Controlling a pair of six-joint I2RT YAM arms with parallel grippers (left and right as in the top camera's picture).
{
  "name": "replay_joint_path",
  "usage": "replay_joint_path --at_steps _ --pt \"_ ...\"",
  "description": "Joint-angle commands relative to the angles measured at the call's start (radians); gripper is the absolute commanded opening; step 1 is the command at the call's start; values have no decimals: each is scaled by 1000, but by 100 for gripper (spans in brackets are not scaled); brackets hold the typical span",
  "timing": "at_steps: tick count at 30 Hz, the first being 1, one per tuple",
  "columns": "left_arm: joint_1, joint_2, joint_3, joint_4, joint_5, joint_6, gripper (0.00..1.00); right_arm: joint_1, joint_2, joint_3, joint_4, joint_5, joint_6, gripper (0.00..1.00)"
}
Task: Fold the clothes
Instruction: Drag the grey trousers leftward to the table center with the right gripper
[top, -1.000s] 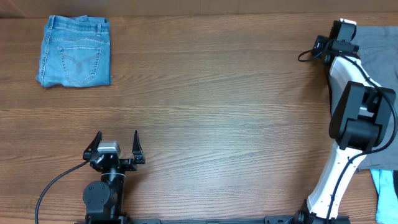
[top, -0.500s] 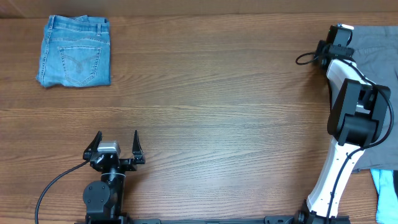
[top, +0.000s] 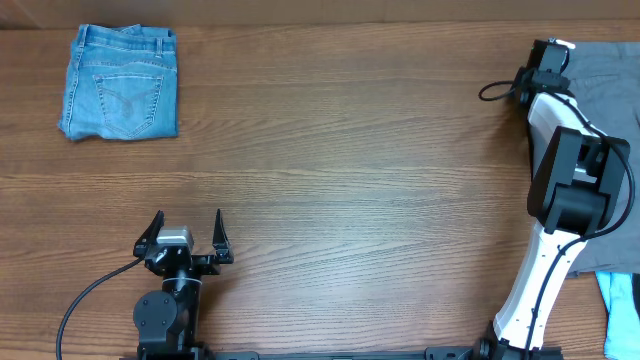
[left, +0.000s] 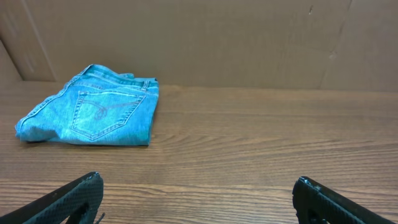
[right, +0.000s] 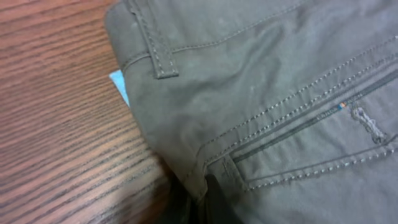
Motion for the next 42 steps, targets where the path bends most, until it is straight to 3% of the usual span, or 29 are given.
replay_joint_path --at_steps 1,13,25,35,42 --pt "6 -10 -3 -1 -5 22 100 -3 -37 58 -37 3 57 4" --pt "6 -10 -3 -2 -5 22 100 -1 -181 79 -152 -6 86 4" --pt "6 -10 -3 -1 -5 22 100 81 -296 79 -262 -185 85 4" --pt "6 -10 -3 -1 -5 22 100 334 -309 79 -386 -298 95 4" --pt "6 -10 -3 -1 -5 22 100 572 -308 79 -397 -459 218 4"
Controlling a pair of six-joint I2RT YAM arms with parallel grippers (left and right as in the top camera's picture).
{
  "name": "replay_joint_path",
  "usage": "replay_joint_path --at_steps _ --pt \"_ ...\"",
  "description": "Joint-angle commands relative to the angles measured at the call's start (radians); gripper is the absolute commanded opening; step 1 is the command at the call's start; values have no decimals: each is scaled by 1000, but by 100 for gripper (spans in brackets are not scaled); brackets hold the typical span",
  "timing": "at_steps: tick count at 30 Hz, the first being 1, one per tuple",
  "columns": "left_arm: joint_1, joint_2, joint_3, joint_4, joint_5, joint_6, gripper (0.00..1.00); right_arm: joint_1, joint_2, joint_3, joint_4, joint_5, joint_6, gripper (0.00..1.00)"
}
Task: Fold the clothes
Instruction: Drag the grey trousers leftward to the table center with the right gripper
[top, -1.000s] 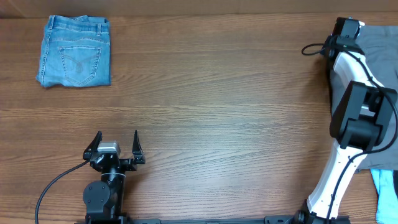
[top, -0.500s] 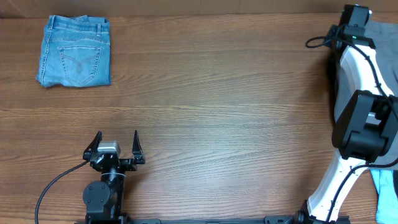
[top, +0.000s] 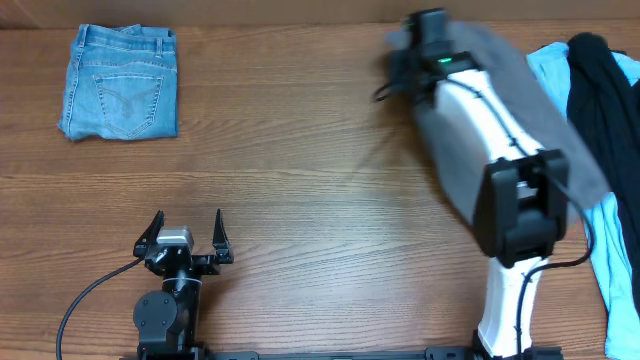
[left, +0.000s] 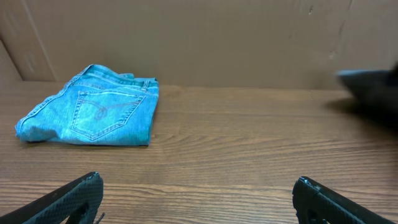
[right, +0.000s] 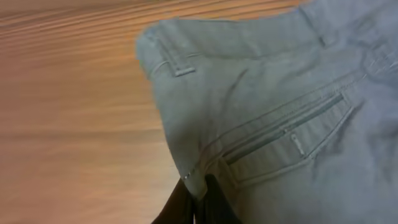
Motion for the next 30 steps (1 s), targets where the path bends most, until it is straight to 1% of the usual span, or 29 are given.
replay_joint_path --at_steps 1,10,14,16,19,20,21,22,24,25,26,30 --pt "6 -10 -3 -2 -5 22 100 109 -58 33 10 -150 95 3" --pt "6 -10 -3 -1 -5 22 100 403 -57 32 -6 -249 185 4" --pt "6 -10 -3 -2 -5 22 100 536 -57 32 -19 -208 189 4" --pt "6 -10 -3 -1 -5 22 100 585 -57 33 -37 -143 212 4" --pt "6 -10 -3 -1 -5 22 100 599 -66 33 -71 -128 211 7" --pt "6 -10 -3 -1 -5 22 100 599 -72 33 -87 -127 210 15" --pt "6 -10 -3 -1 -5 22 100 596 -82 33 -105 -122 210 26" --pt "6 -10 -3 -1 -5 22 100 580 -109 33 -141 -108 210 66" --pt "6 -10 -3 -2 -5 22 100 546 -152 34 -190 -108 210 77" --pt "6 -10 -3 -1 -5 22 100 524 -177 34 -217 -108 210 87" --pt "6 -10 -3 -2 -5 22 100 499 -200 34 -239 -105 210 100" --pt "6 -10 -3 -1 -5 22 100 357 -292 34 -346 -96 210 100"
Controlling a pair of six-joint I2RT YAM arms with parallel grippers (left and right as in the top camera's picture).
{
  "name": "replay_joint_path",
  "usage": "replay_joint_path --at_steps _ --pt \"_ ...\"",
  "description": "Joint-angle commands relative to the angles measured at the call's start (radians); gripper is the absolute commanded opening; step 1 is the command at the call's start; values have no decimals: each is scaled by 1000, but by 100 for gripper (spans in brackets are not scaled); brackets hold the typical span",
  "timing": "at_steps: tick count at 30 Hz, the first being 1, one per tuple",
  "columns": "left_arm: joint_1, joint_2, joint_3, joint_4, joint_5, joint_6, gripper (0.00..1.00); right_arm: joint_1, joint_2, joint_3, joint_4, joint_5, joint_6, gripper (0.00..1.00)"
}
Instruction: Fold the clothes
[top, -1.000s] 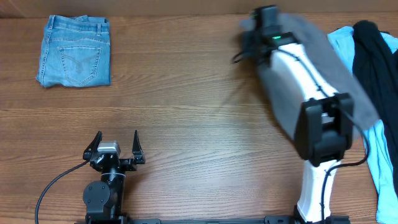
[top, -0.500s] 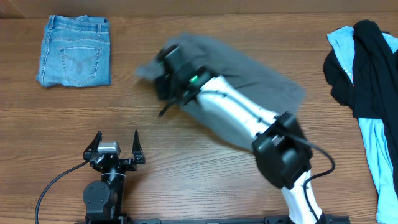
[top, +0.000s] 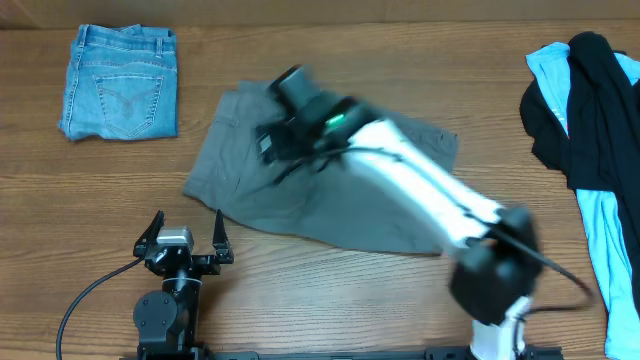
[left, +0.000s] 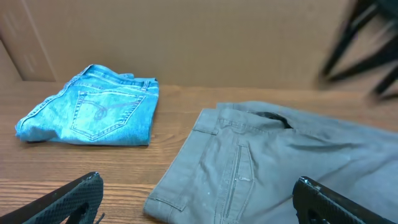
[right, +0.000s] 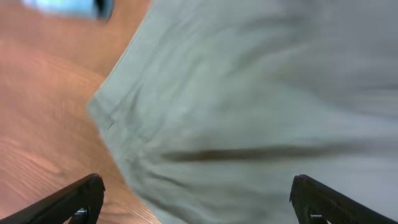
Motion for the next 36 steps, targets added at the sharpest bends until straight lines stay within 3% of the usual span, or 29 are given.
replay_joint_path --at_steps 1,8,17,23,30,36 --pt "6 -10 -3 -1 -5 22 100 -197 -147 34 -99 44 0 100" --pt "6 -10 -3 -2 -5 22 100 -454 -111 -7 -273 38 1 100" --pt "6 -10 -3 -1 -5 22 100 -574 -11 -172 -144 108 6 97" --pt "6 -10 -3 -2 -5 22 100 -596 59 -195 -127 97 29 86" --pt "6 -10 -3 -1 -5 22 100 -596 78 -195 -84 64 30 58" --pt "6 -10 -3 -2 -5 22 100 -596 80 -197 -91 64 31 53"
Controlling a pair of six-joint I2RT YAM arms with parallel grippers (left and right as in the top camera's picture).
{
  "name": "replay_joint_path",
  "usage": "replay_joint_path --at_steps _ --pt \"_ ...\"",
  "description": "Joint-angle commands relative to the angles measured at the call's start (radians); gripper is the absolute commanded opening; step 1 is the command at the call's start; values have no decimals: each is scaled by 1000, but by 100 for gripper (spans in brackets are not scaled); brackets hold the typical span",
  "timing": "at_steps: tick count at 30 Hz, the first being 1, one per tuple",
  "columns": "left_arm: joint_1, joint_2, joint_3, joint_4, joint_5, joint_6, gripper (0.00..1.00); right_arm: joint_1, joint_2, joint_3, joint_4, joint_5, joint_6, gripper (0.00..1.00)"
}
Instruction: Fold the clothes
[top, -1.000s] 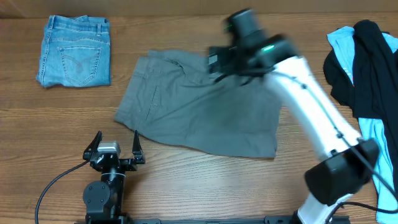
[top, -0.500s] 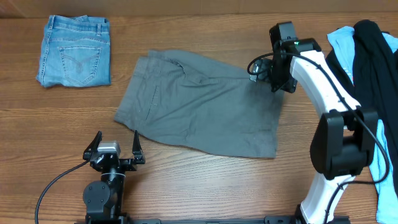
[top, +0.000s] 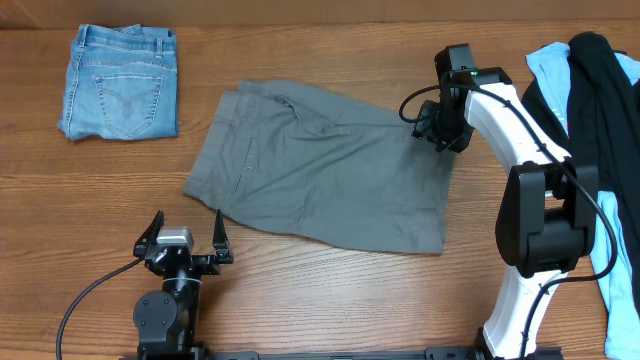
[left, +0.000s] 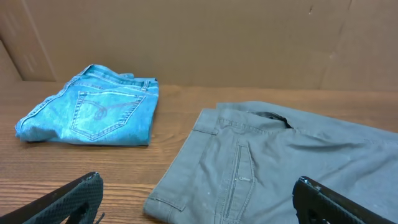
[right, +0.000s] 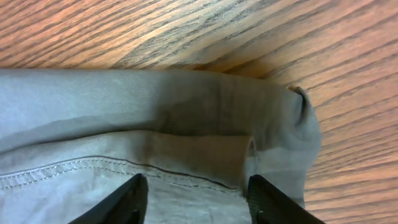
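Note:
Grey shorts (top: 320, 165) lie spread in the middle of the table, waist to the left, legs to the right; the left wrist view shows them too (left: 280, 162). My right gripper (top: 444, 133) is low over their far right leg corner. It stands open (right: 196, 208), its fingertips (right: 127, 200) on either side of the hem stitching and nothing pinched between them. My left gripper (top: 186, 236) rests open near the front edge, just short of the waist corner (left: 199, 205). A folded pair of blue jeans (top: 120, 80) lies at the far left.
A heap of black and light blue clothes (top: 585, 100) lies along the right edge. A cardboard wall (left: 199, 37) closes off the back of the table. Bare wood (top: 330, 290) shows in front of the shorts.
My right gripper, which was open above the waist part of the shorts, is now at their far right leg corner, still open. The shorts' right side lies a little flatter. The left arm is unchanged.
My right gripper was shut on the grey shorts at the heap on the far right. Then it held them over the table's right half. Then the shorts lay in the middle with the gripper open above them, and now it is at their right corner.

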Motion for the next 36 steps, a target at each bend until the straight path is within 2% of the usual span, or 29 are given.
replay_joint_path --at_steps 1,4,5,6,7,11,18,20,22,23,36 --pt "6 -10 -3 -1 -5 22 100 2 4 -4 2 -7 5 52" --pt "6 -10 -3 -1 -5 22 100 2 4 -19 14 -4 5 51" --pt "6 -10 -3 -1 -5 22 100 2 4 -25 21 -3 4 52" --pt "6 -10 -3 -1 -5 22 100 2 4 -50 50 5 1 57" --pt "6 -10 -3 -1 -5 22 100 2 4 -63 68 12 1 57" --pt "6 -10 -3 -1 -5 22 100 2 4 -98 116 15 1 44" --pt "6 -10 -3 -1 -5 22 100 2 4 -97 129 38 1 32" --pt "6 -10 -3 -1 -5 22 100 2 4 -93 122 53 1 25" --pt "6 -10 -3 -1 -5 22 100 2 4 -87 112 70 1 7" --pt "6 -10 -3 -1 -5 22 100 2 4 -80 103 80 2 4" --pt "6 -10 -3 -1 -5 22 100 2 -87 -30 21 130 57 4"
